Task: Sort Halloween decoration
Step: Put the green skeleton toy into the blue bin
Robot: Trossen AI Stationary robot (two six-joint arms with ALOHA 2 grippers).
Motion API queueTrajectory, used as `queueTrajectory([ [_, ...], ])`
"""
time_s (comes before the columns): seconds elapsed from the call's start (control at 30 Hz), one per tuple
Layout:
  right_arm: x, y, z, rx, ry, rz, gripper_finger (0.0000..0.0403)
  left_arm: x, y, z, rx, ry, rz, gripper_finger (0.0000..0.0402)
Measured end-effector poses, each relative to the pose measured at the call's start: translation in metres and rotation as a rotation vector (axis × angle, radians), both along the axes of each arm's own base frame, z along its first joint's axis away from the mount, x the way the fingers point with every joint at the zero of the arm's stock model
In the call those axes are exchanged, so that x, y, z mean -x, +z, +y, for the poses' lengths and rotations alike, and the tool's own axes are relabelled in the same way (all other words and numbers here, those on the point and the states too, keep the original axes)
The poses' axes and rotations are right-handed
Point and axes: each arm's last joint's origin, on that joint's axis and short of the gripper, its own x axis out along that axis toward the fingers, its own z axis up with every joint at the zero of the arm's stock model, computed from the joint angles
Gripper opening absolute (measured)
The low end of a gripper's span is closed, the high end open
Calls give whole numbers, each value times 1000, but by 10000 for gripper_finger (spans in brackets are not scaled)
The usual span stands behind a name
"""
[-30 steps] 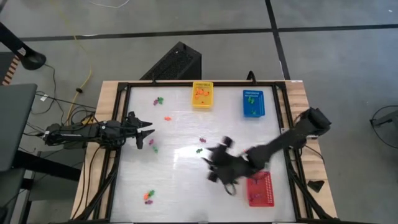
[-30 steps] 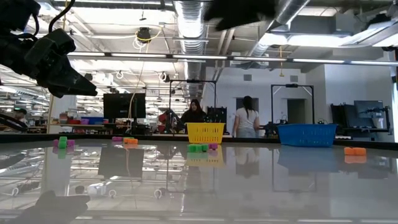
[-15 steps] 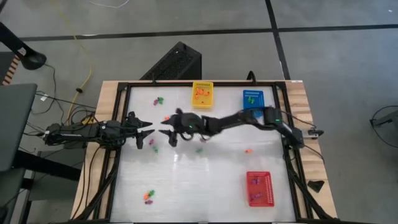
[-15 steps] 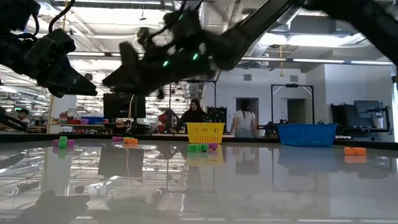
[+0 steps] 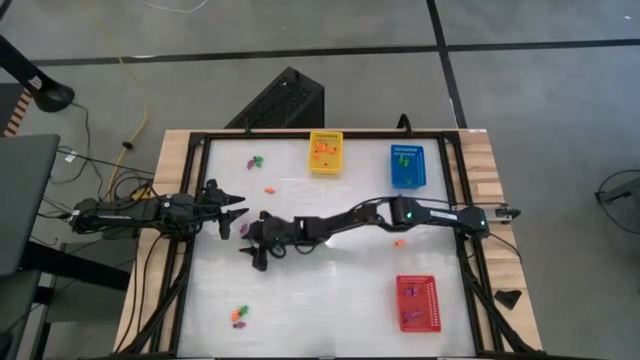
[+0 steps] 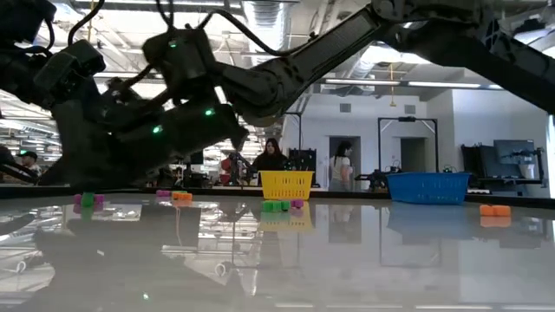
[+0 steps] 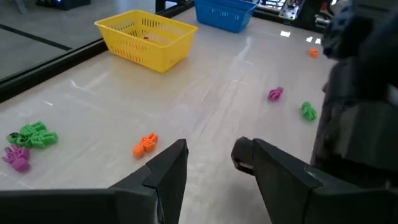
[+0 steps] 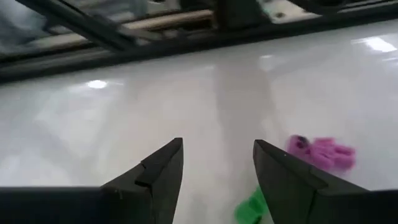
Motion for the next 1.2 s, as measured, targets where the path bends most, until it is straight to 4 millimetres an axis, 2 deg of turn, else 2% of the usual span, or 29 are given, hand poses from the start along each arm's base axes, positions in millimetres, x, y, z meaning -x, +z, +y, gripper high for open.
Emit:
queueTrajectory([
  [0.2,1,-9,8,106,-174,93,225,0,0,0,0,-1,0,169],
  [0.4,5,-15,6,90,-195,170,214,0,0,0,0,-1,0,169],
  [0.7,5,-17,2,98,-213,185,162,0,0,0,0,0,0,169],
  [0.9,7,-3,3,53,-94,196,154,0,0,0,0,0,0,169],
  [1.1,9,19,11,150,-1,157,154,0,0,0,0,0,0,169],
  [1.2,7,24,-2,169,-22,131,155,0,0,0,0,0,-1,169],
])
